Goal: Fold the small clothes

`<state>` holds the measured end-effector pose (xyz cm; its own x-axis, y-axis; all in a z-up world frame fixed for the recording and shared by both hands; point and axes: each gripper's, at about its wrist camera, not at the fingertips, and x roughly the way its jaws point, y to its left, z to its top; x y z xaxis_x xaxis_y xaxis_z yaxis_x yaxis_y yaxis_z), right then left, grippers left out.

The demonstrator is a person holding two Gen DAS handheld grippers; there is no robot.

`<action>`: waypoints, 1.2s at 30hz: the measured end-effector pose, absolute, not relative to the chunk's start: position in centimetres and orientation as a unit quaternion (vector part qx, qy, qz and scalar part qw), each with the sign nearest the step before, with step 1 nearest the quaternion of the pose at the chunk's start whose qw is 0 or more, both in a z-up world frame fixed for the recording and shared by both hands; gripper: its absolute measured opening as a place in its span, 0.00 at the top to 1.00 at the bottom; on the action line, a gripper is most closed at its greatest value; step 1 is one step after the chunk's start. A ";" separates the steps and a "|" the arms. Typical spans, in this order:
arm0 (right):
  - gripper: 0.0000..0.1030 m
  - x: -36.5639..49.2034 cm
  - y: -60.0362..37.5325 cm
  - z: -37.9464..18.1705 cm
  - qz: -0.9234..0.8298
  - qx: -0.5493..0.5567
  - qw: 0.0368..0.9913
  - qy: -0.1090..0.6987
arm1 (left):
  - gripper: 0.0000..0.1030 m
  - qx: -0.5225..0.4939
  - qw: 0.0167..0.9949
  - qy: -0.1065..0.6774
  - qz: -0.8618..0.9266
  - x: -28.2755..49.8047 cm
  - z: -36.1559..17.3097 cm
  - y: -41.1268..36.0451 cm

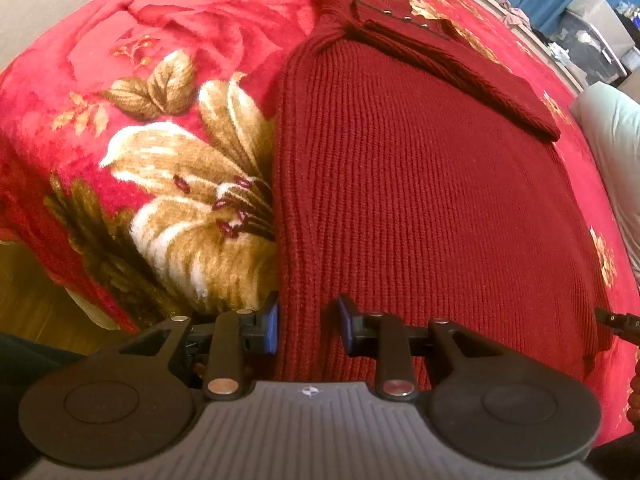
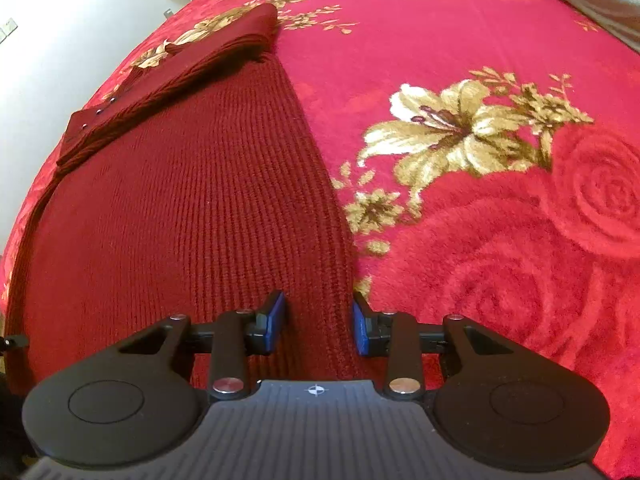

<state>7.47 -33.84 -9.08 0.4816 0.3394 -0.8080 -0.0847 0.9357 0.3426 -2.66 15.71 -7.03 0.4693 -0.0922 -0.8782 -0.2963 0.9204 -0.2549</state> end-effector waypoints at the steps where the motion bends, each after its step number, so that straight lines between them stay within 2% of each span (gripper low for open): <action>1: 0.63 7.5 -33.9 -9.0 0.128 0.133 0.852 0.490 | 0.81 -0.196 0.842 0.499 0.062 -2.8 -6.7 15.8; 2: 0.64 7.4 -34.0 -8.5 0.133 0.144 0.858 0.474 | 0.84 -0.204 0.852 0.478 0.065 -3.1 -6.2 16.0; 5: 0.65 6.7 -34.9 -6.4 0.162 0.184 0.877 0.414 | 0.84 -0.219 0.879 0.420 0.060 -4.1 -4.3 16.4; 9: 0.64 7.4 -34.8 -7.7 0.141 0.164 0.865 0.452 | 0.78 -0.218 0.841 0.493 0.052 -3.3 -6.7 15.8; 12: 0.64 7.6 -34.0 -8.7 0.130 0.126 0.861 0.475 | 0.71 -0.189 0.848 0.493 0.048 -3.3 -6.4 15.0; 19: 0.64 7.3 -33.5 -8.4 0.142 0.108 0.861 0.476 | 0.71 -0.176 0.849 0.495 0.056 -3.4 -6.4 14.8; 24: 0.64 7.0 -32.0 -9.0 0.111 0.001 0.871 0.479 | 0.71 -0.163 0.844 0.504 0.088 -3.4 -7.1 15.0; 29: 0.64 7.0 -31.8 -8.9 0.114 0.000 0.870 0.481 | 0.71 -0.139 0.845 0.510 0.086 -3.5 -7.1 14.3; 30: 0.65 7.1 -31.8 -8.9 0.115 0.004 0.869 0.482 | 0.72 -0.135 0.845 0.510 0.086 -3.5 -7.1 14.2; 32: 0.87 7.1 -32.1 -8.7 0.122 0.019 0.869 0.479 | 0.89 -0.125 0.849 0.507 0.083 -3.7 -6.8 13.9; 36: 0.88 7.0 -33.4 -7.3 0.132 0.076 0.881 0.448 | 0.88 -0.125 0.881 0.446 0.092 -5.0 -4.8 13.4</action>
<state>6.97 -33.41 -7.34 0.5629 0.3006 -0.7699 -0.1643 0.9536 0.2522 -5.05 13.36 -4.76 0.5849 0.0509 -0.8095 -0.2737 0.9519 -0.1379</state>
